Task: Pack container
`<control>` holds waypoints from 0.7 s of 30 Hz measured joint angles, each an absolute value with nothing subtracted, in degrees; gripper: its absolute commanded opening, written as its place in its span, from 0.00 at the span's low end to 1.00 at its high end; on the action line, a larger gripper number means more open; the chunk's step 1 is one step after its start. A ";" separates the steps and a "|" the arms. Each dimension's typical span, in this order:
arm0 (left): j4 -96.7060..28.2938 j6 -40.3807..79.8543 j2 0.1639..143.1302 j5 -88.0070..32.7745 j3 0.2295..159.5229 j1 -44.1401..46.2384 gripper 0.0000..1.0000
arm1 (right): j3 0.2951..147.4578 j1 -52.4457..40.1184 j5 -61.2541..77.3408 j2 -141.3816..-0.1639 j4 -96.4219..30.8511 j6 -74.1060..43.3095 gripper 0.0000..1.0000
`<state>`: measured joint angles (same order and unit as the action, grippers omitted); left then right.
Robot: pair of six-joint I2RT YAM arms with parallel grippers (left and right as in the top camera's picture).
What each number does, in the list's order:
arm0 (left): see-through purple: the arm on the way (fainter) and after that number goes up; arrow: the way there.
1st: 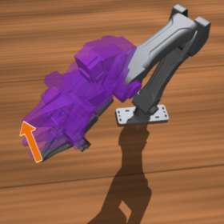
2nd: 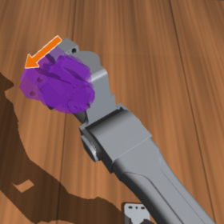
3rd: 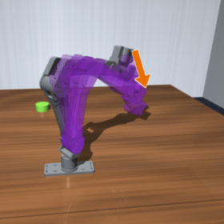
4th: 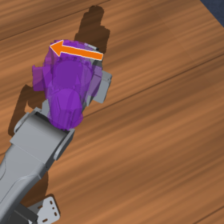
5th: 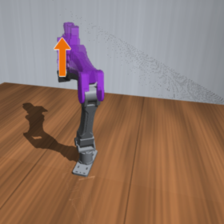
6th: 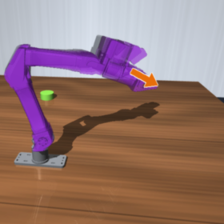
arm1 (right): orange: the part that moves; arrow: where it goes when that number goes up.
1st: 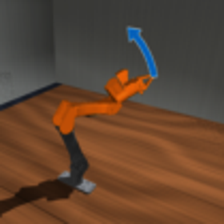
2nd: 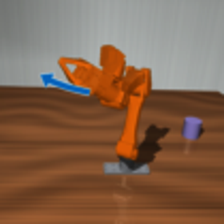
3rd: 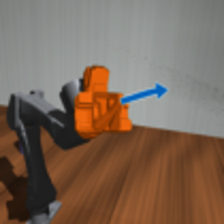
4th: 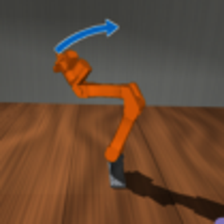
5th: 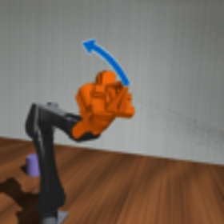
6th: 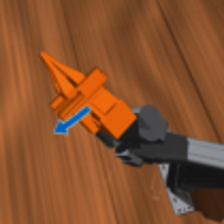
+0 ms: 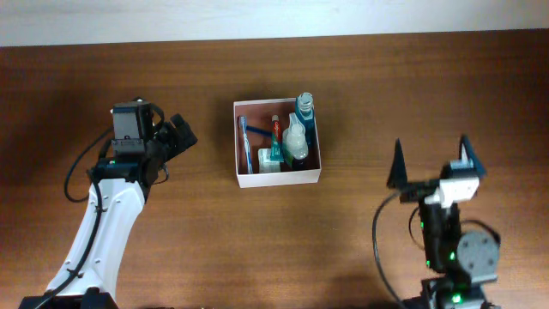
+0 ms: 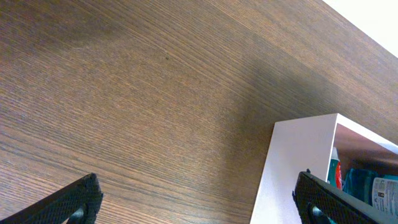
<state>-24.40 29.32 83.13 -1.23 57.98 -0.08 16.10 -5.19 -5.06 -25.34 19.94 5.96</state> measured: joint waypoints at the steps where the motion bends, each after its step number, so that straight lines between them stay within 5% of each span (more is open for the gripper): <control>1: -24.43 29.32 83.13 -1.23 57.98 -0.08 0.99 | 13.93 -4.64 -5.08 -23.44 20.38 5.34 0.99; 21: -24.40 29.32 83.13 -1.23 57.98 -0.08 0.99 | 0.62 -2.96 -5.02 -0.89 5.19 1.83 0.99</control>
